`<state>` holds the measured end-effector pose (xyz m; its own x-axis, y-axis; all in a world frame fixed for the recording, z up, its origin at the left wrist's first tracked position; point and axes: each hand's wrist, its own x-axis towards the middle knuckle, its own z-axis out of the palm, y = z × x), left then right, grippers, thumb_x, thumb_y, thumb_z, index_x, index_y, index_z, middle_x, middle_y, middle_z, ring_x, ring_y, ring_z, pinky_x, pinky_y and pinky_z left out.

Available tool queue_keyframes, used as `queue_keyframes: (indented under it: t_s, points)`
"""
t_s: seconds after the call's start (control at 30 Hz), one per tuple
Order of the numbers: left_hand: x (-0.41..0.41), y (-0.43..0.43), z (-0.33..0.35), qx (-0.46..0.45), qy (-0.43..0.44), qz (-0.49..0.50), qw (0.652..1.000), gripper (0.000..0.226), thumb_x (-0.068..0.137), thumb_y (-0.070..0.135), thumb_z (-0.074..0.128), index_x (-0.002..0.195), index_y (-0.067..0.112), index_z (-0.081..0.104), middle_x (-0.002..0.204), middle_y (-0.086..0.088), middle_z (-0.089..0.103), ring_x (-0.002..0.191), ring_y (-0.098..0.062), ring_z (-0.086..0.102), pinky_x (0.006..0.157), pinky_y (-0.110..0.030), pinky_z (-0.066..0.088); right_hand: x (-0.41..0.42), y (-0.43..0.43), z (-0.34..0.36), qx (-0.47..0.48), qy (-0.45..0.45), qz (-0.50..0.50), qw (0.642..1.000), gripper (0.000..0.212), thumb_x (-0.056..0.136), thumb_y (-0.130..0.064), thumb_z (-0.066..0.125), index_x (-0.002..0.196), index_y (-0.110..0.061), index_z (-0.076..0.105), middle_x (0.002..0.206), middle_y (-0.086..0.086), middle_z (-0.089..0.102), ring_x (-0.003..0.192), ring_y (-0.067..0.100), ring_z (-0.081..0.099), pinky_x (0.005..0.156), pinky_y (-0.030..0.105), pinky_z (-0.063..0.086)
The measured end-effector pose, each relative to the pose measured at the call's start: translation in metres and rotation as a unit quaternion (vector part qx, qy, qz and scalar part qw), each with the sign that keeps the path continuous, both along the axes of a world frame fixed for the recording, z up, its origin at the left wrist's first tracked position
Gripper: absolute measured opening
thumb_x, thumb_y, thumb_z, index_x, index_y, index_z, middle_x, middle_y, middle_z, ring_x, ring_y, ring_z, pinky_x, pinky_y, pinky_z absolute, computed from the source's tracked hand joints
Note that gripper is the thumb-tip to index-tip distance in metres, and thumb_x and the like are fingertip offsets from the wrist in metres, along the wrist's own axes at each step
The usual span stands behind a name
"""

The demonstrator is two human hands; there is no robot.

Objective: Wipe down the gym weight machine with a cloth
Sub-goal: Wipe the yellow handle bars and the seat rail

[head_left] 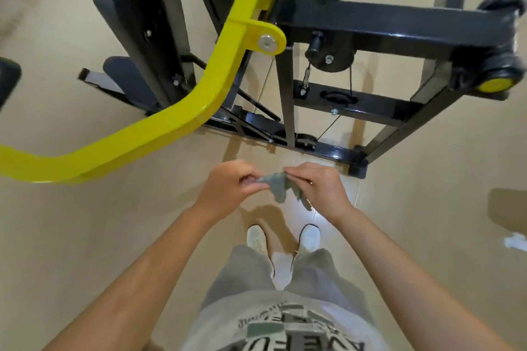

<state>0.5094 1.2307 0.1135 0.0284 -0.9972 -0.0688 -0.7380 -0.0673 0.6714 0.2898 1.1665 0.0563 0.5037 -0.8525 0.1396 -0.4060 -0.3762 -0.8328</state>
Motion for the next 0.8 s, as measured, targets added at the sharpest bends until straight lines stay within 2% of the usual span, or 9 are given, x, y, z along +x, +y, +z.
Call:
queue_keyframes:
  t_s: [0.1, 0.17, 0.23, 0.3, 0.4, 0.47, 0.5, 0.63, 0.8]
  points:
    - [0.002, 0.008, 0.031, -0.031, 0.057, 0.030, 0.997, 0.020, 0.079, 0.030, 0.085, 0.078, 0.032, 0.065, 0.076, 0.009, 0.063, 0.071, -0.009, 0.058, 0.065, -0.022, 0.045, 0.005, 0.004, 0.030, 0.007, -0.035, -0.012, 0.999, 0.020, 0.089, -0.011, 0.075, 0.108, -0.016, 0.079, 0.103, -0.010, 0.076, 0.092, 0.002, 0.069, 0.087, 0.029, 0.057]
    - [0.005, 0.013, 0.050, -0.024, 0.117, 0.062, 0.991, 0.024, 0.081, 0.023, 0.084, 0.077, 0.034, 0.064, 0.083, 0.009, 0.071, 0.077, -0.006, 0.064, 0.073, -0.020, 0.050, 0.010, 0.004, 0.050, -0.009, -0.055, -0.031, 0.998, 0.021, 0.088, -0.012, 0.077, 0.107, -0.017, 0.080, 0.110, -0.011, 0.074, 0.103, 0.002, 0.068, 0.094, 0.025, 0.053]
    - [0.011, 0.013, 0.070, 0.003, 0.153, 0.093, 0.984, 0.020, 0.080, 0.017, 0.085, 0.075, 0.025, 0.067, 0.077, 0.011, 0.073, 0.069, 0.000, 0.063, 0.069, -0.015, 0.048, 0.019, 0.002, 0.069, -0.014, -0.080, -0.042, 0.996, 0.020, 0.087, -0.010, 0.077, 0.105, -0.016, 0.080, 0.110, -0.008, 0.075, 0.105, 0.001, 0.067, 0.095, 0.021, 0.051]
    - [0.022, 0.009, 0.088, 0.017, 0.164, 0.102, 0.981, 0.018, 0.077, 0.012, 0.087, 0.075, 0.013, 0.069, 0.066, 0.017, 0.070, 0.061, 0.002, 0.060, 0.061, -0.009, 0.043, 0.030, -0.005, 0.084, -0.010, -0.103, -0.044, 0.994, 0.017, 0.087, -0.005, 0.076, 0.102, -0.013, 0.081, 0.105, -0.005, 0.077, 0.103, 0.003, 0.068, 0.093, 0.022, 0.053]
    - [0.049, -0.003, 0.112, 0.004, 0.137, 0.088, 0.987, 0.018, 0.072, 0.016, 0.090, 0.075, 0.016, 0.072, 0.065, 0.013, 0.070, 0.059, -0.002, 0.060, 0.058, -0.018, 0.046, 0.049, -0.019, 0.105, 0.013, -0.082, -0.045, 0.996, 0.014, 0.090, -0.005, 0.070, 0.097, -0.013, 0.079, 0.098, -0.006, 0.075, 0.097, -0.001, 0.066, 0.088, 0.014, 0.050]
    - [0.073, -0.015, 0.125, -0.006, 0.097, 0.058, 0.994, 0.016, 0.074, 0.020, 0.090, 0.075, 0.023, 0.074, 0.068, 0.008, 0.071, 0.063, -0.010, 0.064, 0.062, -0.026, 0.050, 0.063, -0.030, 0.116, 0.043, -0.058, -0.053, 0.996, 0.013, 0.094, -0.008, 0.066, 0.094, -0.016, 0.076, 0.090, -0.009, 0.072, 0.092, -0.004, 0.063, 0.078, 0.004, 0.043]
    - [0.086, -0.021, 0.129, -0.008, 0.072, 0.041, 0.997, 0.014, 0.076, 0.020, 0.089, 0.076, 0.024, 0.075, 0.068, 0.008, 0.071, 0.065, -0.011, 0.064, 0.063, -0.026, 0.051, 0.070, -0.034, 0.120, 0.057, -0.049, -0.056, 0.996, 0.013, 0.095, -0.010, 0.065, 0.094, -0.018, 0.075, 0.087, -0.010, 0.071, 0.089, -0.003, 0.062, 0.074, 0.003, 0.042]
    - [0.129, -0.056, 0.136, 0.030, 0.011, -0.010, 0.999, 0.010, 0.083, 0.018, 0.082, 0.081, 0.026, 0.077, 0.066, 0.008, 0.067, 0.062, -0.003, 0.058, 0.062, -0.018, 0.046, 0.105, -0.059, 0.127, 0.073, -0.013, -0.051, 0.996, 0.016, 0.096, -0.017, 0.063, 0.089, -0.029, 0.068, 0.079, -0.012, 0.067, 0.077, 0.003, 0.060, 0.065, 0.011, 0.042]
    - [0.178, -0.127, 0.126, 0.055, -0.055, -0.020, 0.997, 0.011, 0.087, 0.020, 0.074, 0.084, 0.030, 0.076, 0.069, 0.007, 0.063, 0.064, -0.005, 0.054, 0.063, -0.024, 0.042, 0.154, -0.115, 0.129, 0.050, 0.059, -0.098, 0.992, 0.010, 0.095, -0.024, 0.065, 0.094, -0.027, 0.074, 0.078, -0.011, 0.066, 0.076, 0.011, 0.059, 0.069, 0.028, 0.044]
